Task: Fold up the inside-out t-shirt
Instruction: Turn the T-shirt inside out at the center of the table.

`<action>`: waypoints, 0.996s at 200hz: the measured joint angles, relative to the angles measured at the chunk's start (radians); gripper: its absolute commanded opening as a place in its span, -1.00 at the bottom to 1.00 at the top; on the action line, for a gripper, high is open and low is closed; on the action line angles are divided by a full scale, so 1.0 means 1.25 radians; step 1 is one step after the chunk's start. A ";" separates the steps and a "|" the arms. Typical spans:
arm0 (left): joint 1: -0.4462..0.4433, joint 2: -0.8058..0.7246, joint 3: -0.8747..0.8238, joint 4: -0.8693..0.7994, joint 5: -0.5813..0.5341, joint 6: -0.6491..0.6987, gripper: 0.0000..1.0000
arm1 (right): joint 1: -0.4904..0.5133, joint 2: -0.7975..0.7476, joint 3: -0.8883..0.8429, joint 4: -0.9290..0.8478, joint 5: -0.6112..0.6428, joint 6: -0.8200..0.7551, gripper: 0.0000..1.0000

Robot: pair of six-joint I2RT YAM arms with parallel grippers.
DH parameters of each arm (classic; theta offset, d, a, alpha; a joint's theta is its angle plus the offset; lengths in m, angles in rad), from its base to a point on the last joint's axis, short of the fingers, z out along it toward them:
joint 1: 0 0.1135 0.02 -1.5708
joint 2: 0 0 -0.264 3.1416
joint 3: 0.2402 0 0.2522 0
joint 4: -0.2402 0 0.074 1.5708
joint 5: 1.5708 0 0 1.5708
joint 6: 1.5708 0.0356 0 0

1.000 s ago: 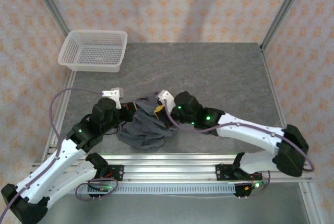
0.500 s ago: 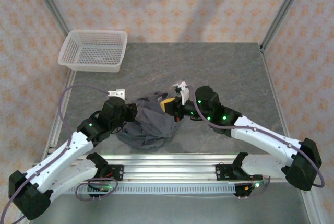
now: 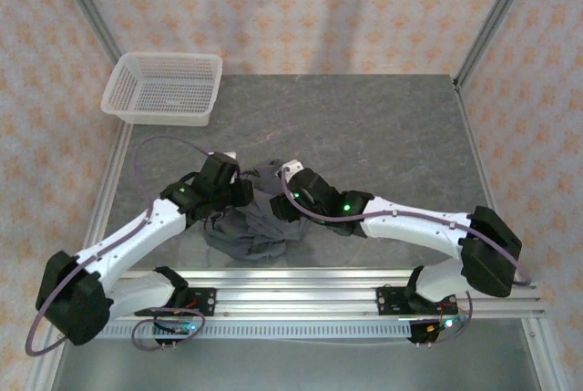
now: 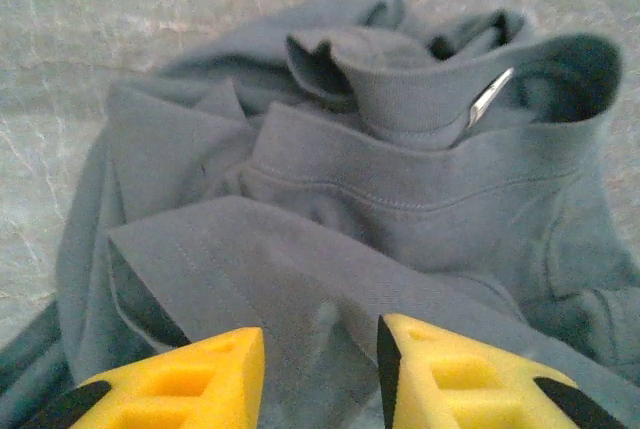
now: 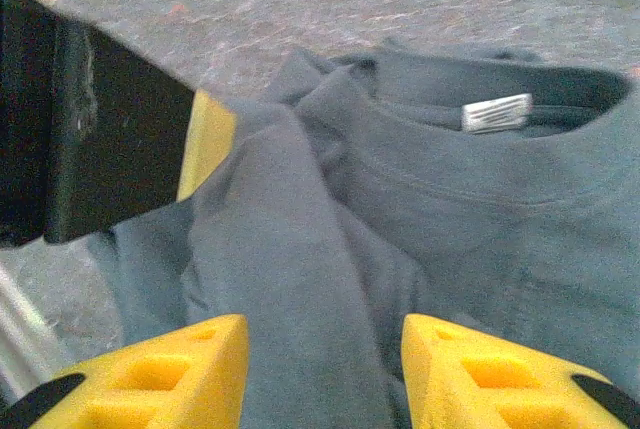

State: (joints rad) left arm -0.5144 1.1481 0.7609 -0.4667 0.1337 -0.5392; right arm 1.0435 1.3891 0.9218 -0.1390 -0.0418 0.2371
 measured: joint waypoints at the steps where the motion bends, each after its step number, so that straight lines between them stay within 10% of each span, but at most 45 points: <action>1: 0.000 0.002 0.000 0.000 0.001 -0.001 -0.48 | 0.000 -0.001 -0.001 0.000 0.002 0.000 -0.09; 67: 0.000 0.081 0.001 0.006 0.074 0.014 -0.22 | 0.000 -0.017 -0.008 -0.012 0.002 -0.002 -0.03; 125: 0.000 0.135 0.014 0.071 0.182 -0.008 -1.00 | 0.000 0.001 -0.006 -0.016 -0.011 -0.001 0.00; 199: 0.000 0.047 0.045 0.067 0.250 -0.105 -1.00 | 0.084 -0.117 -0.102 0.047 0.041 -0.083 0.09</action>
State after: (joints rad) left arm -0.5140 1.2068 0.8169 -0.3824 0.4465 -0.6708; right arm 1.1488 1.2434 0.7944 -0.0799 0.0090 0.1337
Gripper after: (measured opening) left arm 0.039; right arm 0.541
